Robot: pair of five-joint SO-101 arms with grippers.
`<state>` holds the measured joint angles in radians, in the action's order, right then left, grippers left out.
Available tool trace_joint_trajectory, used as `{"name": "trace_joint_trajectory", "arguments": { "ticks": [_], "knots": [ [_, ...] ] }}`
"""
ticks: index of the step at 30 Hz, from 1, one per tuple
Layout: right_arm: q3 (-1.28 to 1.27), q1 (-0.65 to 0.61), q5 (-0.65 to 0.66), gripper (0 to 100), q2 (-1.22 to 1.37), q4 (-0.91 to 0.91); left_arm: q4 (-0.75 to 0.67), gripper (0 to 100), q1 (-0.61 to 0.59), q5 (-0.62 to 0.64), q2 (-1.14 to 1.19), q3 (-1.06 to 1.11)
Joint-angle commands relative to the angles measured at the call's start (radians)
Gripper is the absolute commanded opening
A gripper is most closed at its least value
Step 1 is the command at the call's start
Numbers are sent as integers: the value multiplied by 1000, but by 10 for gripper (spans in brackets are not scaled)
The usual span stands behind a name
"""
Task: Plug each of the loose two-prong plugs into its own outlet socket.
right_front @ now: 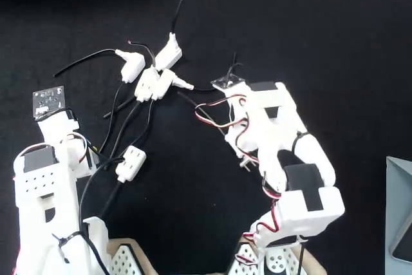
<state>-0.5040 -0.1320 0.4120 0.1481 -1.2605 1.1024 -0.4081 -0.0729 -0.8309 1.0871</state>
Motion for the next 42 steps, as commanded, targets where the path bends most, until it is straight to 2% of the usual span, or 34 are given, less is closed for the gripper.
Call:
{"name": "trace_joint_trajectory", "arguments": {
  "ticks": [1,10,22,26,35,42],
  "knots": [
    [-18,-46,-14,53,56,12,-12,171,-8,2,-17,-5],
    [64,-52,-35,54,162,-14,-12,171,-5,2,-17,-5],
    [97,-109,-69,48,156,-68,-12,171,-5,2,-15,-5],
    [104,-106,-69,15,134,-69,-12,171,-5,2,-15,-5],
    [105,-104,-80,11,-209,-232,-12,171,-1,6,-20,-15],
    [105,-106,-238,11,-524,-308,-5,171,87,9,-21,-76]
  ]
}}
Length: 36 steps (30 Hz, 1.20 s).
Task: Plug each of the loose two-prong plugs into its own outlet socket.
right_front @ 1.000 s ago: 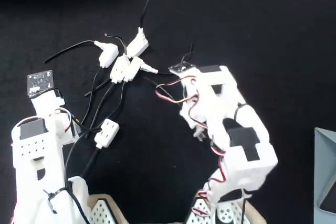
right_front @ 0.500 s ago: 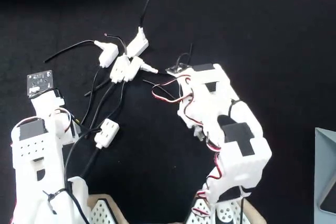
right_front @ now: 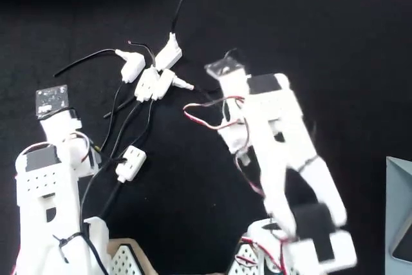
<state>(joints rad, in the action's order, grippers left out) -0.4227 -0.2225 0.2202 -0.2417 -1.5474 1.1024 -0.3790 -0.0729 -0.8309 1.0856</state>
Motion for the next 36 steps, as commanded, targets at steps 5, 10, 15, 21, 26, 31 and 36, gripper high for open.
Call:
{"name": "trace_joint_trajectory", "arguments": {
  "ticks": [5,10,15,21,26,31,36],
  "knots": [
    [22,-21,-104,12,-303,-21,-5,167,116,11,-21,-148],
    [12,-55,-224,12,-446,21,-11,166,203,84,-21,-213],
    [-153,-123,-229,11,-585,176,-12,166,268,152,-21,-268],
    [-392,-175,-229,11,-788,382,-14,118,280,192,-21,-309],
    [-535,-175,-229,11,-947,514,-89,31,308,184,-21,-302],
    [-662,-235,-227,11,-1070,609,-212,29,360,192,-23,-214],
    [-760,-350,-229,11,-1181,649,-247,29,412,184,-110,-150]
  ]
}}
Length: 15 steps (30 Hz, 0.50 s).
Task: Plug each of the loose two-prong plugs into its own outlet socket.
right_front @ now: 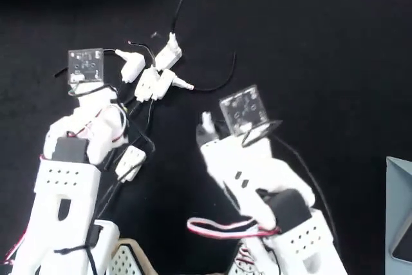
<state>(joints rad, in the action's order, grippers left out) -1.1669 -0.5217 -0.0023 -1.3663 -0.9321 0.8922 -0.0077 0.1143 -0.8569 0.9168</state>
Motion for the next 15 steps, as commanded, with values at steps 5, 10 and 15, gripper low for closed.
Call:
{"name": "trace_joint_trajectory", "arguments": {
  "ticks": [5,10,15],
  "knots": [
    [-56,-112,-6,11,-114,48,-37,30,108,-6,-262,96],
    [-54,-180,0,11,-120,41,-34,151,208,-152,-437,211],
    [-58,-256,0,11,-117,38,-31,170,271,-143,-591,280]
  ]
}}
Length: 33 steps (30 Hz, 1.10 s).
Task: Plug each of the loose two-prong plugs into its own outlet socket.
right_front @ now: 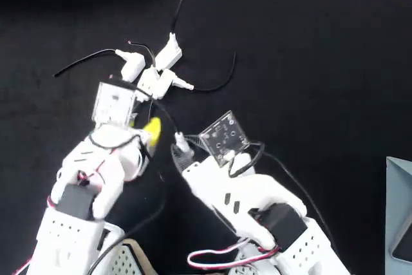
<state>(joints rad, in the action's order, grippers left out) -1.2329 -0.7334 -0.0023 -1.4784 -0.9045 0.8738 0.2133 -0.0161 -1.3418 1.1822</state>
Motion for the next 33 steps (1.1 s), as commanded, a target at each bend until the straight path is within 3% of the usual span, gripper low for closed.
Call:
{"name": "trace_joint_trajectory", "arguments": {
  "ticks": [1,7,17,24,28,33],
  "knots": [
    [8,-57,0,11,-5,11,-11,163,56,-12,-129,24],
    [7,-68,0,12,-5,-43,52,195,65,-60,-241,30],
    [-7,-68,0,12,-5,-68,186,199,240,-183,-390,33],
    [-24,-68,0,12,-5,-64,232,200,249,-190,-451,30],
    [-24,-61,0,12,-5,-63,272,200,203,-206,-470,12],
    [-24,3,2,14,5,-66,353,245,-73,-189,-453,-54]
  ]
}}
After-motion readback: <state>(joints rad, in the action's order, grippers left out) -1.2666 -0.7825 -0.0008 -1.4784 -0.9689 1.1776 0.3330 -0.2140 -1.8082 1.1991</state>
